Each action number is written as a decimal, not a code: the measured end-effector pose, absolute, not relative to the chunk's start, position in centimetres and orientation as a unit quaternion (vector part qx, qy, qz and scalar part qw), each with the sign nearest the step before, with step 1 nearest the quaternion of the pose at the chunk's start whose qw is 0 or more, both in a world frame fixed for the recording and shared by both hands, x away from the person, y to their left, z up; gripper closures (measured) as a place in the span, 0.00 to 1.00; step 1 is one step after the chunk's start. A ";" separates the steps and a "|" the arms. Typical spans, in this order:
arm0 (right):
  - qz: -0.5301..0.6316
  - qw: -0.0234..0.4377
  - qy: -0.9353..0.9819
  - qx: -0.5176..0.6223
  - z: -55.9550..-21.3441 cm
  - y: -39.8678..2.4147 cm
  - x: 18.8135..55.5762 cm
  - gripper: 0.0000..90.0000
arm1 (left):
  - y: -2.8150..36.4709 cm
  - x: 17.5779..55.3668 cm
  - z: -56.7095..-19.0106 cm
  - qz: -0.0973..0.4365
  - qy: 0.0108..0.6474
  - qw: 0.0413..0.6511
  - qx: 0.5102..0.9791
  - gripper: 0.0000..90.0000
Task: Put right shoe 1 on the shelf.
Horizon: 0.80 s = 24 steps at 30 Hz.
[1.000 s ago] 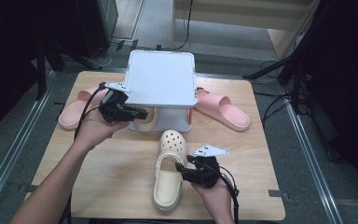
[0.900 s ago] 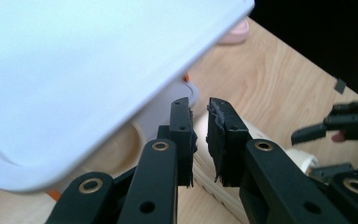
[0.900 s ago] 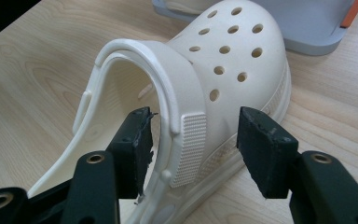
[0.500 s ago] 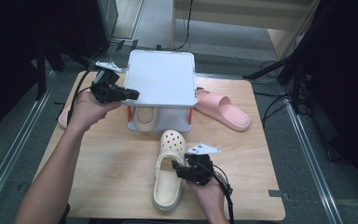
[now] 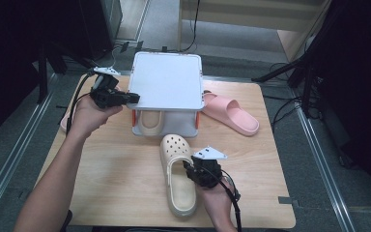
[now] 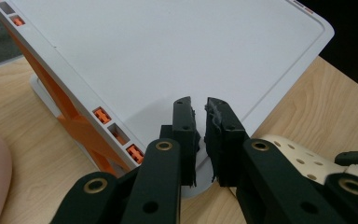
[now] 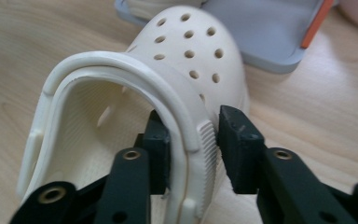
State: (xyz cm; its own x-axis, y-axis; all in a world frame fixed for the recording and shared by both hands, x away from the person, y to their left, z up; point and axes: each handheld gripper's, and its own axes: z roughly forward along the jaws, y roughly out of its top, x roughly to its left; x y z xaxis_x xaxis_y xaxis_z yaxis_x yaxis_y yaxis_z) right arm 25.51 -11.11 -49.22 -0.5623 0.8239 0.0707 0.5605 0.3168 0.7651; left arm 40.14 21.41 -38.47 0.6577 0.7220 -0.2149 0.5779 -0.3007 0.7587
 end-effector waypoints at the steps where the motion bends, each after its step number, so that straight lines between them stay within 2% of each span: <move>1: 0.388 0.183 0.792 0.435 -49.1 -11.1 25.4 0.81 | 21.4 40.1 -38.5 0.084 0.405 0.431 0.802 0.91; 4: 0.386 0.198 0.791 0.431 -48.7 -11.2 25.6 0.83 | 21.3 40.1 -38.4 0.089 0.404 0.428 0.804 0.91; 8: 0.394 0.178 0.782 0.448 -48.0 -12.0 26.4 0.85 | 21.2 40.0 -38.4 0.091 0.404 0.427 0.804 0.91; 13: 0.398 0.181 0.781 0.446 -46.9 -12.1 26.9 0.85 | 21.2 40.0 -38.4 0.090 0.404 0.427 0.804 0.91; 24: 0.405 0.198 0.757 0.472 -45.2 -12.2 32.1 0.85 | 21.0 39.9 -38.5 0.091 0.403 0.430 0.803 0.91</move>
